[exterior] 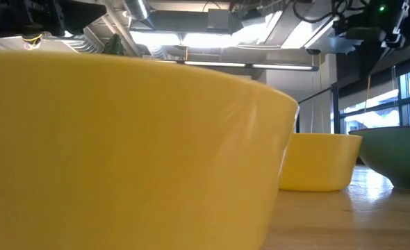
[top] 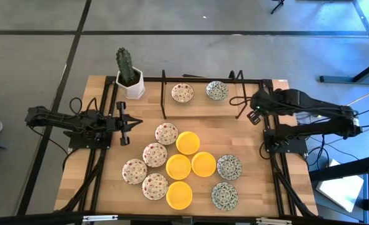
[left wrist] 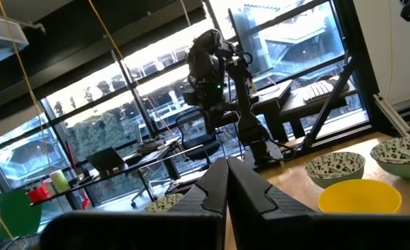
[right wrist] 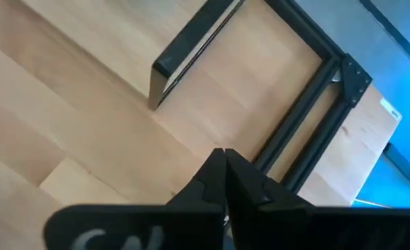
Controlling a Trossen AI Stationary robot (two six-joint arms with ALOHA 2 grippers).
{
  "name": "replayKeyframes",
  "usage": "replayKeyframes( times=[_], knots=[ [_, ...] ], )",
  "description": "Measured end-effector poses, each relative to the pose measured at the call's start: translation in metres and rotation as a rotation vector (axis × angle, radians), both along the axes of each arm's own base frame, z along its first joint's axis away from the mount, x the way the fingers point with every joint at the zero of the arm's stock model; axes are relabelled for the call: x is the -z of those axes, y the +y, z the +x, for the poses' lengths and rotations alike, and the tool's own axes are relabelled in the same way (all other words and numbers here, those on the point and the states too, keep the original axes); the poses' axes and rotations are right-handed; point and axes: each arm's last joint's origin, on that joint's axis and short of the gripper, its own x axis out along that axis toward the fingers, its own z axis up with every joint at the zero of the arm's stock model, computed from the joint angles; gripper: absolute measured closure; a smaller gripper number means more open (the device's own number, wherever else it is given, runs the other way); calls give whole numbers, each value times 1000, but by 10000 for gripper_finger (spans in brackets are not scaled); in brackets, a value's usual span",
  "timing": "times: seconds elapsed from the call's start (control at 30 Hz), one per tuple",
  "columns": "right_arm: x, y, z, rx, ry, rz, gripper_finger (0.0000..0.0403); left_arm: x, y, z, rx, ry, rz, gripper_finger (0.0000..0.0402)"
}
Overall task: Pick & Place Mini bowls
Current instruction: Adjust the shelf on the table
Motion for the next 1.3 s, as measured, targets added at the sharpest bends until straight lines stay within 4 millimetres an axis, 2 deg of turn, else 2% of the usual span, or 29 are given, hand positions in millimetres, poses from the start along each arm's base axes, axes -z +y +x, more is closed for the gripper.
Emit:
replayKeyframes(
  times=[0.53,0.73,1.3],
  knots=[
    [37,-13,21,-16,35,-123,401,0,0,0,0,0,0,398],
    [37,-18,27,-20,21,-160,401,0,0,0,-1,-1,1,395],
    [37,-16,30,-57,-22,-90,401,0,0,0,-1,-1,1,397]
  ],
)
